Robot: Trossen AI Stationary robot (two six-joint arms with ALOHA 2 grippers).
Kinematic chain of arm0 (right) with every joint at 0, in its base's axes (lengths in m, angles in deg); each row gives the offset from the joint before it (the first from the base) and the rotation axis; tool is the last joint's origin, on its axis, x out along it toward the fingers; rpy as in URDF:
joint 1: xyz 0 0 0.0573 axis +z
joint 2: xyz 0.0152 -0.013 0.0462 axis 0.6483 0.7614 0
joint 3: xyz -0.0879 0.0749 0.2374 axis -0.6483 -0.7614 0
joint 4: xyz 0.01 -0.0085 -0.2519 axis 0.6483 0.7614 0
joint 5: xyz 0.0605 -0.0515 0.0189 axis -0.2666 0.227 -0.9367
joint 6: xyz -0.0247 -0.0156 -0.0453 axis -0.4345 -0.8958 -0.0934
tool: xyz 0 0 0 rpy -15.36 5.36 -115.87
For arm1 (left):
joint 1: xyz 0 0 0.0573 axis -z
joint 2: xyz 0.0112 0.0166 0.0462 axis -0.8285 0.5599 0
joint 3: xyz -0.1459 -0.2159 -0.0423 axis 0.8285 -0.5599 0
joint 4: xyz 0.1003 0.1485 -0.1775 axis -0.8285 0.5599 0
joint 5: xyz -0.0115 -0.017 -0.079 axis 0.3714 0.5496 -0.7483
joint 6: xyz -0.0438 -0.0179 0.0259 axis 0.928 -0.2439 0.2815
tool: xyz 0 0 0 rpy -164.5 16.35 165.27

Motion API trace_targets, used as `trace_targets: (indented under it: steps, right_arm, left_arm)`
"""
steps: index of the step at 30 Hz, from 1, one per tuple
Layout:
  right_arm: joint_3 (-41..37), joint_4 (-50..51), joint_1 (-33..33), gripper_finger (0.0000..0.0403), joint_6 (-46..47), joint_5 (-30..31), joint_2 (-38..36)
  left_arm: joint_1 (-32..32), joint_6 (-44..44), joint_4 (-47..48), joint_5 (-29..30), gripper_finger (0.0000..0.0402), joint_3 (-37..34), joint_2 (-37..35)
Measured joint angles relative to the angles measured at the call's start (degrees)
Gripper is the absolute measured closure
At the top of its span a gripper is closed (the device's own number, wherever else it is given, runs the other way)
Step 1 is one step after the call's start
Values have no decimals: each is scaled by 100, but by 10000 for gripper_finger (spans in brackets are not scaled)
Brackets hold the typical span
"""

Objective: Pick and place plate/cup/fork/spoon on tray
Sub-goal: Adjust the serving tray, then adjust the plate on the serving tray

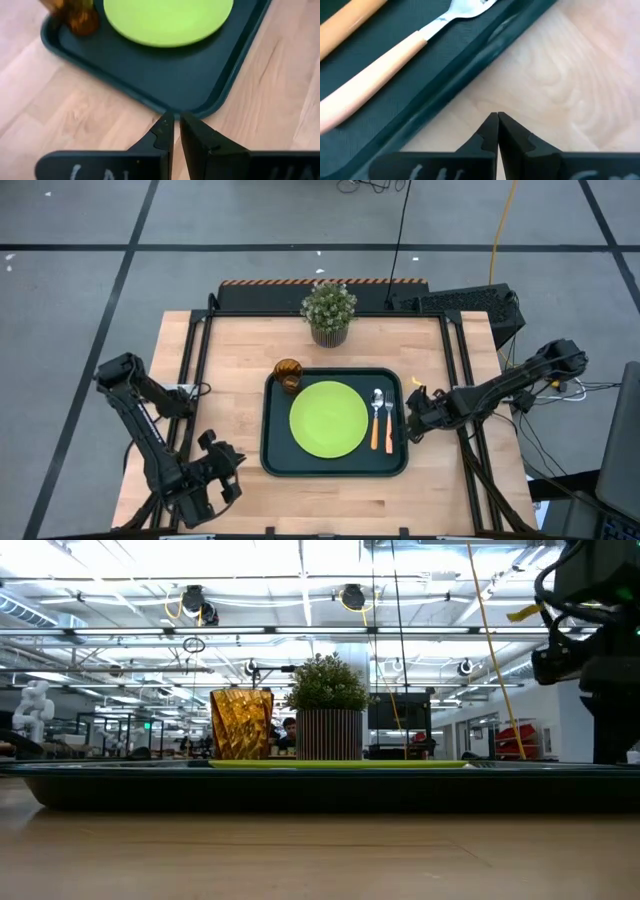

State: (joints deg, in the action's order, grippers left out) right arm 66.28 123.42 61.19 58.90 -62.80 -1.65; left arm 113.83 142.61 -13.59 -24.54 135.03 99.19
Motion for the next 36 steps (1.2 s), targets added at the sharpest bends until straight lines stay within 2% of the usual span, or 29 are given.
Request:
trace_targets:
  steps: [4, 7, 10, 12, 14, 18, 27, 36]
  right_arm:
    - [250, 528, 0, 403, -113, 120, -364]
    - [573, 537, 2, 403, -568, 704, -560]
    - [878, -193, -31, 403, -1465, 1424, -601]
    - [949, -1081, -167, 403, -2232, 1535, -543]
    - [955, -1940, -412, 403, -2884, 1354, -364]
    - [955, -3047, -1006, 403, -3603, 879, 196]
    - [951, -5296, -2020, 403, -4373, -8, 1911]
    - [1560, -5417, -2537, 403, -5146, -144, 2869]
  left_arm:
    - [111, -90, 9, 438, 366, 0, -144]
    - [118, -98, 21, 577, 366, 0, -280]
    - [102, -131, 28, 642, 366, 0, -387]
    - [72, -140, 28, 689, 366, 0, -402]
    - [53, -144, 26, 715, 366, 0, -392]
    - [22, -146, -18, 781, 366, 0, -392]
    - [16, -201, -12, 814, 366, 0, -392]
    - [16, -286, 6, 777, 366, 0, -392]
